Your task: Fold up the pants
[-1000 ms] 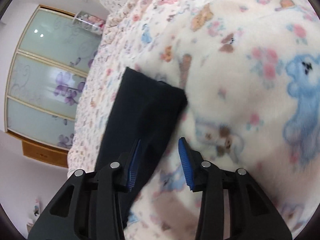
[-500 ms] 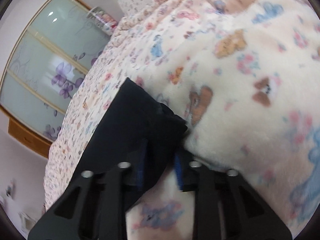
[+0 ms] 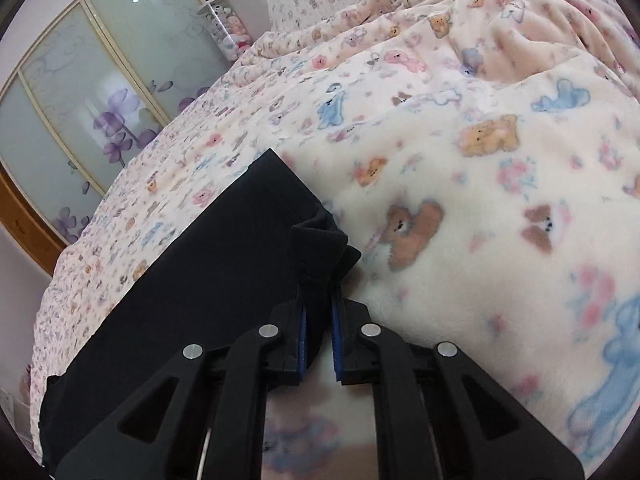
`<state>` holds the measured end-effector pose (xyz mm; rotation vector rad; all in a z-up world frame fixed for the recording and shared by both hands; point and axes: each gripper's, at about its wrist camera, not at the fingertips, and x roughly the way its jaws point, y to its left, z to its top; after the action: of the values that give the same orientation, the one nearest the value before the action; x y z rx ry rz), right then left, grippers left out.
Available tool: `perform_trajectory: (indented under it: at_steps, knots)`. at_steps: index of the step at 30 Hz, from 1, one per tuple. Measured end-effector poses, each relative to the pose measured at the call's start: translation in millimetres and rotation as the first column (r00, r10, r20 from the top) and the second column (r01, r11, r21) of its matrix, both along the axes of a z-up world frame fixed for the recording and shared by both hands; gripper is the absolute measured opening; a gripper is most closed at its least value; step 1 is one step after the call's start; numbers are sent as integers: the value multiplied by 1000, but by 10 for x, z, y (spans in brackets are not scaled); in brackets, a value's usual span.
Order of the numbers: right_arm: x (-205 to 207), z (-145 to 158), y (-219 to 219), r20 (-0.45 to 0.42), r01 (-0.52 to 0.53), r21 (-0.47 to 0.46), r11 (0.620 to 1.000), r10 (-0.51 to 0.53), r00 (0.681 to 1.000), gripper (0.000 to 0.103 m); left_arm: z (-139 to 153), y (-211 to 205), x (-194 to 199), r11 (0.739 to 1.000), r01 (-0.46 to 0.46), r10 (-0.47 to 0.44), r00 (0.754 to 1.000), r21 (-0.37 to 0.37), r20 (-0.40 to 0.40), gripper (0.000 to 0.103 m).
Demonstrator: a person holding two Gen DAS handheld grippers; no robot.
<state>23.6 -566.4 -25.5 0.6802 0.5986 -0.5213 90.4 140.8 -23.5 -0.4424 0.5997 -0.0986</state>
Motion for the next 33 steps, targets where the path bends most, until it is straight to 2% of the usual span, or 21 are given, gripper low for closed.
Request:
perform_trajectory:
  at_steps: [3,6,9,12,17,19,22,25,29,33]
  knots:
    - [-45,-19,-54,12,-8,51,999,7,1000,10,-1,1,2,1000,0,0,1000,4,-1,101]
    - [-134,-62,-139,62,-9,153,988,-1,998,14,-1,-8,-3,1000,-1,1,1000,8,-3,101]
    - [-205,-127,-252,124,-7,267,964,-27,992,14,1,-9,-4,1000,-1,1,1000,7,-2,101]
    - [-225,-183,-309,154,-10,338,941,-45,987,14,1,-7,-4,1000,-1,1,1000,7,-2,101]
    - [-301,-301,-415,191,-11,484,875,-94,977,15,0,7,-4,1000,2,-2,1000,-5,3,101]
    - [-306,-254,-398,188,-13,465,885,-85,978,15,-6,28,-11,1000,5,-4,1000,-19,10,101]
    - [-340,-34,-260,232,-28,337,941,-54,971,12,-11,54,-17,999,8,-7,1000,-36,17,101]
    - [-345,205,-94,277,-44,228,973,-22,961,12,-10,58,-17,999,8,-7,1000,-40,19,101]
    - [-265,565,125,354,-114,127,985,62,933,12,-10,51,-9,999,6,-6,1000,-32,15,101]
    - [-71,917,523,410,-232,49,971,192,892,12,-9,44,4,1000,3,-3,1000,-22,10,101]
